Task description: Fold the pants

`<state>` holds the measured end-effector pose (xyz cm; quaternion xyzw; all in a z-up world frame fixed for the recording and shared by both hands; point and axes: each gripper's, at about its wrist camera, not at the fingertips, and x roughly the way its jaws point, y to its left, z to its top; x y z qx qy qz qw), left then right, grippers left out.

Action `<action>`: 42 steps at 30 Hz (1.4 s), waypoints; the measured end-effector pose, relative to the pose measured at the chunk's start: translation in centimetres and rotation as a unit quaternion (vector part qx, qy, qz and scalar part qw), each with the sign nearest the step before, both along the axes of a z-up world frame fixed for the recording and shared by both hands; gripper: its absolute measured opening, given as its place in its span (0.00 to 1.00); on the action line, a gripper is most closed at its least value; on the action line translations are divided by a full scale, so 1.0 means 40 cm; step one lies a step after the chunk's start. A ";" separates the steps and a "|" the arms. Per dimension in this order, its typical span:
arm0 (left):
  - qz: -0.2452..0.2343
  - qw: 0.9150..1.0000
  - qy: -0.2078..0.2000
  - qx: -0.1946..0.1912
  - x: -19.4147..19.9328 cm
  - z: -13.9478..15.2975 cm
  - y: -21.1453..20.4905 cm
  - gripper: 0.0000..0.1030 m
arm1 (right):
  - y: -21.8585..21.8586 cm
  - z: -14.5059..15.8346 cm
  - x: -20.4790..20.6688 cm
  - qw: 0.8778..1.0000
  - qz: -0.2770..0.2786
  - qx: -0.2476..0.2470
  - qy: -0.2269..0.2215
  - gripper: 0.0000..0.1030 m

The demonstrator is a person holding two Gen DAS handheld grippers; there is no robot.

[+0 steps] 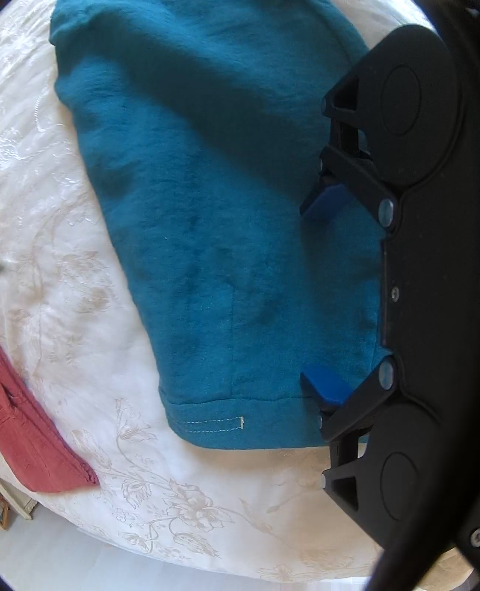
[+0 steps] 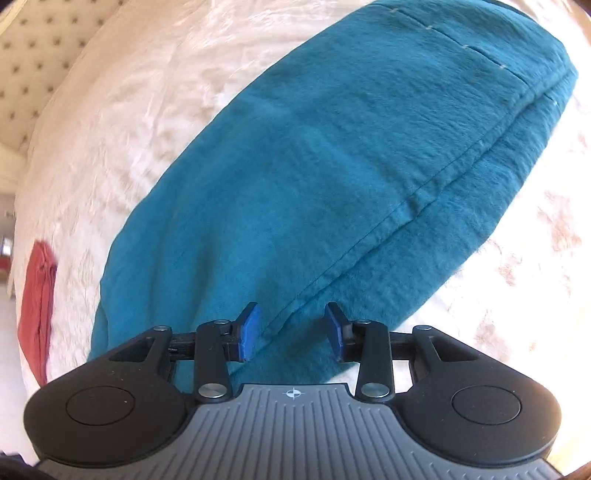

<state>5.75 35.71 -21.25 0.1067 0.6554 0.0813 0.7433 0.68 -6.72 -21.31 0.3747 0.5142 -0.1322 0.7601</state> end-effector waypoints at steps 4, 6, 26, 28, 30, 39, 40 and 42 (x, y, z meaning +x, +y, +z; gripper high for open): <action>0.007 1.000 0.008 -0.007 0.007 -0.009 0.020 0.86 | -0.025 -0.051 0.013 0.999 -0.041 0.027 0.017 0.46; 0.008 1.000 0.006 -0.002 0.013 -0.008 0.023 0.86 | -0.025 -0.063 0.017 0.998 -0.050 0.036 0.015 0.46; 0.016 0.999 -0.040 0.009 0.043 0.106 0.012 0.84 | -0.037 -0.021 -0.021 0.999 0.017 -0.009 0.035 0.14; 0.000 0.998 -0.066 0.002 0.033 0.155 -0.045 0.84 | -0.064 -0.004 -0.031 1.000 0.017 0.007 0.023 0.20; -0.018 0.996 -0.084 -0.011 0.027 0.190 -0.111 0.84 | -0.093 0.017 -0.049 1.000 0.020 0.006 0.018 0.20; -0.096 0.990 -0.070 -0.080 0.033 0.167 -0.504 0.85 | -0.378 0.048 -0.126 0.999 -0.041 -0.025 0.018 0.21; -0.100 0.990 -0.065 -0.080 0.033 0.158 -0.542 0.85 | -0.418 0.044 -0.128 0.998 -0.054 -0.027 0.018 0.23; -0.100 0.991 -0.056 -0.074 0.043 0.125 -0.595 0.85 | -0.488 0.045 -0.129 0.997 -0.072 -0.032 0.020 0.26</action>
